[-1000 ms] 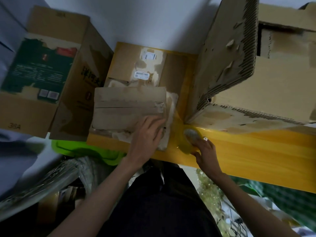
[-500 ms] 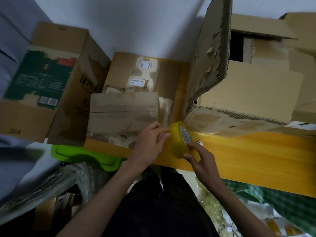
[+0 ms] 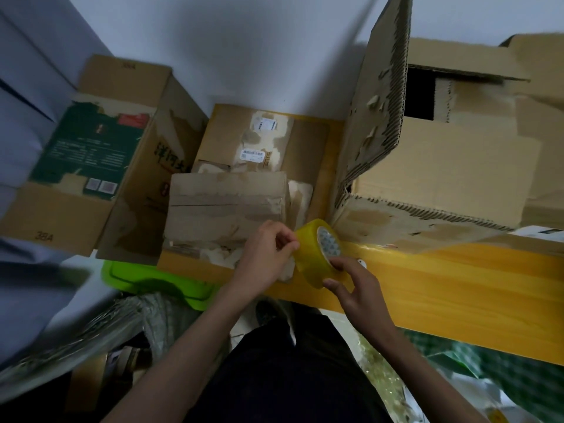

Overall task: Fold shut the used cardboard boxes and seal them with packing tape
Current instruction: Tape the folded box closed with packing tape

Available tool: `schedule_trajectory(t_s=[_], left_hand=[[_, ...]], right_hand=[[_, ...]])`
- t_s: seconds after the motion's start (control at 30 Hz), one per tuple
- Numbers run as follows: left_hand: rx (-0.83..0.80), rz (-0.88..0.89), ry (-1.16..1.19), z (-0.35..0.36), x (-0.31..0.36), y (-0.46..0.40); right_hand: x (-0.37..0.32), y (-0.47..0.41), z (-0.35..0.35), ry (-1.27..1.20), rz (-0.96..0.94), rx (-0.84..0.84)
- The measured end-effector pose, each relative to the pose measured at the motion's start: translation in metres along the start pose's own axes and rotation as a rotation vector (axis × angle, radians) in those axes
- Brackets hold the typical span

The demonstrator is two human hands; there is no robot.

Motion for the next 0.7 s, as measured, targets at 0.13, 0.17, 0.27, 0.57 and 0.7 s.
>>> schedule_trajectory(t_s=[0.13,0.17,0.27,0.57,0.7], left_hand=[[-0.114,-0.01,-0.064,0.009,0.002,-0.003],[-0.14,-0.003,-0.074,0.009,0.003,-0.004],[-0.167,0.017,-0.067,-0.002,0.002,-0.008],[-0.266,0.211,0.005,-0.034,0.031,-0.043],[-0.253,0.25,-0.008,-0.039,0.025,-0.075]], right_hand=[[-0.006,-0.001,0.004,0.034,0.014,-0.055],[-0.007,-0.001,0.006,0.052,0.025,-0.083],[-0.004,-0.005,0.014,0.118,0.097,-0.146],[-0.016,-0.009,0.026,-0.244,0.342,-0.02],[-0.018,-0.009,0.024,-0.444,0.431,0.043]])
Point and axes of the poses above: each hand's wrist, its own y-axis away from the middle knuckle, its own z-axis out of the palm, x = y × z, the point moved 10 cm from there along -y, towards the middle knuckle, and after that the axes turned 14 degrees about -y, right-handed, at the moved point
